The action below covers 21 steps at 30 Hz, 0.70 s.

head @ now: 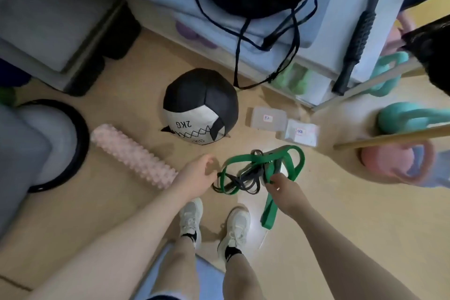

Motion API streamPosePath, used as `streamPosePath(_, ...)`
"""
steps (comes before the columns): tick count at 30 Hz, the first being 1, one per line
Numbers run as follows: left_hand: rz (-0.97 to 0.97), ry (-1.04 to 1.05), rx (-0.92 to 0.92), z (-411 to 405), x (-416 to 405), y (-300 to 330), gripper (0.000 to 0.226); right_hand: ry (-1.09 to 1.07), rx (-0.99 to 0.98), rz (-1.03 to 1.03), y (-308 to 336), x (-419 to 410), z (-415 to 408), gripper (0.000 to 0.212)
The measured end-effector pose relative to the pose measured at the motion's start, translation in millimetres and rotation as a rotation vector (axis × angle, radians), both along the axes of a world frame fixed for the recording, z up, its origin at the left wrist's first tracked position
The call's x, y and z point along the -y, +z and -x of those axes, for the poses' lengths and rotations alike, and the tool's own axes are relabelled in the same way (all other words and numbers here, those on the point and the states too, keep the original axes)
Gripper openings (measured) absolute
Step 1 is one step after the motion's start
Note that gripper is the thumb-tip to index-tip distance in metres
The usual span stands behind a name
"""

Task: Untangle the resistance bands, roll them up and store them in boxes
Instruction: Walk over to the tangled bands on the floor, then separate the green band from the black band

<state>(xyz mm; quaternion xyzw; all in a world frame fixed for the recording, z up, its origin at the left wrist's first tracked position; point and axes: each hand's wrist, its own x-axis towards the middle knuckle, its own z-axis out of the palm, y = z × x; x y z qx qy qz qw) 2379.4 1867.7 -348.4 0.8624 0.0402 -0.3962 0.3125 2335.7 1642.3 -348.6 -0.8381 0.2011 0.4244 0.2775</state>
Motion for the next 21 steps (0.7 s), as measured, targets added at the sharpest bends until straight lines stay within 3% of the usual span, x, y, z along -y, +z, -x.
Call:
streamPosePath(6, 0.002, -0.048, -0.039, 6, 22, -195, 0.052, -0.063, -0.019, -0.022, -187, 1, 23, 0.033)
streamPosePath(13, -0.024, -0.182, -0.074, 12, 29, -406, 0.056, -0.098, 0.112, -0.086, -391, -7, 27, 0.028)
streamPosePath(17, -0.064, -0.234, 0.022, 8, 38, -470, 0.051, -0.080, 0.240, -0.105, -456, -20, 12, 0.030)
streamPosePath(21, -0.128, -0.165, 0.033, 12, 41, -499, 0.029, 0.099, 0.420, -0.040, -491, -34, -7, 0.033)
